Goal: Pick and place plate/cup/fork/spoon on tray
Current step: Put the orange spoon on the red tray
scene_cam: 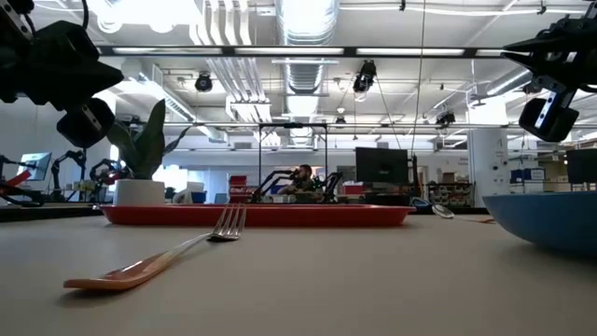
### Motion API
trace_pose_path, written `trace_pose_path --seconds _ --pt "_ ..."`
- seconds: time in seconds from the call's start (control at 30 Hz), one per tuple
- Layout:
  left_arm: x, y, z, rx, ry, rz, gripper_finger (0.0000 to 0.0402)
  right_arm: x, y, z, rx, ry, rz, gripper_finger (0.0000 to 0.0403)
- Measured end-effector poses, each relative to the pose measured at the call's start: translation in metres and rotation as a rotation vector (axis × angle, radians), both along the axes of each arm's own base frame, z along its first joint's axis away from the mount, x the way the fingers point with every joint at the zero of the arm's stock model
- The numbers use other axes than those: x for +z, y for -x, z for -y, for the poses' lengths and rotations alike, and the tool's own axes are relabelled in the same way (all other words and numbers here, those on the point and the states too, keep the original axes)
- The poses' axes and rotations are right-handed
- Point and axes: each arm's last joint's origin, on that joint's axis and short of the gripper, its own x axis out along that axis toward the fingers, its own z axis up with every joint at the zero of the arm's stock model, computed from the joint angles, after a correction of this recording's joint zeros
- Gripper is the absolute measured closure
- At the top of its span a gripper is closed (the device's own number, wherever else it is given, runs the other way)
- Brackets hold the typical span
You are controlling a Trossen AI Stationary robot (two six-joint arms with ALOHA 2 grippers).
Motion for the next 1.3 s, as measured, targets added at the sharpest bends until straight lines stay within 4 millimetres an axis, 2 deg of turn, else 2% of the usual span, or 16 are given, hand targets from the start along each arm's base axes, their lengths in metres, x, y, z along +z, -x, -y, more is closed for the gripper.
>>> trace_pose_path --seconds 0.43,0.63,0.73,0.8,0.97,1.07,1.17,1.3 --pt "0.006 -0.001 0.0 0.003 0.027 0.071 0.0402 0.016 0.002 0.006 -0.192 -0.022 0.144 0.0394" --pt "0.02 0.0 -0.002 0.056 0.013 0.213 0.0401 0.016 0.002 0.008 -0.259 -0.011 0.141 0.0394" --pt "0.037 0.003 -0.003 0.077 -0.05 0.359 0.0393 0.018 0.003 0.01 -0.324 -0.027 0.151 0.0394" --pt "0.056 0.008 -0.005 0.09 -0.073 0.443 0.0376 0.022 0.004 0.011 -0.343 -0.01 0.187 0.0394" --pt "0.104 0.02 -0.009 0.145 -0.199 0.549 0.0301 0.043 0.013 0.015 -0.411 0.104 0.373 0.0387" --pt "0.127 0.023 -0.011 0.212 -0.265 0.543 0.0247 0.053 0.017 0.017 -0.454 0.191 0.452 0.0366" --pt "0.143 0.021 -0.012 0.252 -0.305 0.499 0.0202 0.065 0.016 0.016 -0.47 0.26 0.447 0.0333" --pt "0.165 0.021 -0.011 0.249 -0.382 0.518 0.0177 0.095 0.011 0.013 -0.475 0.344 0.437 0.0287"
